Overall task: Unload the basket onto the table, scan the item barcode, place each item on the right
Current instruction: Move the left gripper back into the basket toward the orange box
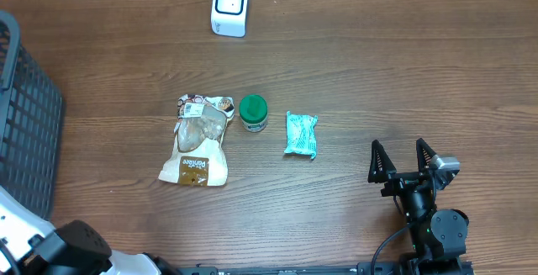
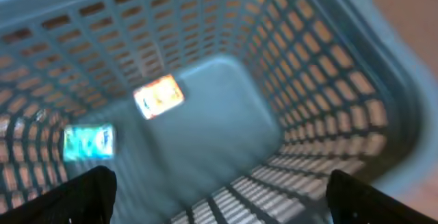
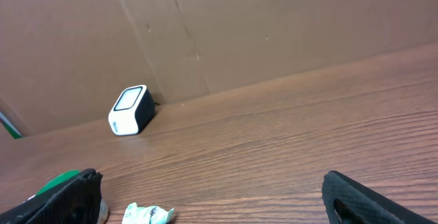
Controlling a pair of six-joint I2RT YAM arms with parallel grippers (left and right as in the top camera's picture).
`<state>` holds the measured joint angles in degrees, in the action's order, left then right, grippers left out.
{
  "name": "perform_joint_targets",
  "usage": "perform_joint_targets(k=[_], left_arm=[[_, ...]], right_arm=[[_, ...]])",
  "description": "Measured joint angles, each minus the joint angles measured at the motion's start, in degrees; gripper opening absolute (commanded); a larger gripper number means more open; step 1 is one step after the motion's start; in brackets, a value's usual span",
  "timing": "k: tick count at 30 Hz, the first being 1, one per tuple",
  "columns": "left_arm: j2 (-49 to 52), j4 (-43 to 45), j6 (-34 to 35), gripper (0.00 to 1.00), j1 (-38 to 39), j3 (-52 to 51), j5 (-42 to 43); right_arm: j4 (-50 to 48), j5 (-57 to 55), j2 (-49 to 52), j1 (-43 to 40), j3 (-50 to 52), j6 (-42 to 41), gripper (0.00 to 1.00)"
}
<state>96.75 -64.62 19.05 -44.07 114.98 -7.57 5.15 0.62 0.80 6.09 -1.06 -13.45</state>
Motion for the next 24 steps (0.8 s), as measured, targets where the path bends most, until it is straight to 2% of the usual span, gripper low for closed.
perform_joint_targets(k=[5,9,13,24], left_arm=[[0.39,12.96,-10.8,0.99,-1.36,-11.61,-0.04],[2.69,19.58,-16.59,0.98,-1.53,-17.22,-0.22],[7.78,23.08,-19.67,0.92,-2.23,-18.93,-0.24],[20.55,30.6,-31.32,0.89,-3.34,-19.5,-1.29]], right_arm=[[0.02,0.0,0.0,0.02,0.0,0.02,1.0],[0.0,0.0,0.0,0.0,0.0,-0.02,1.0],[-0.02,-0.02,0.0,0.0,0.0,0.0,1.0],[0.02,-0.02,0.0,0.02,0.0,0.0,1.0]])
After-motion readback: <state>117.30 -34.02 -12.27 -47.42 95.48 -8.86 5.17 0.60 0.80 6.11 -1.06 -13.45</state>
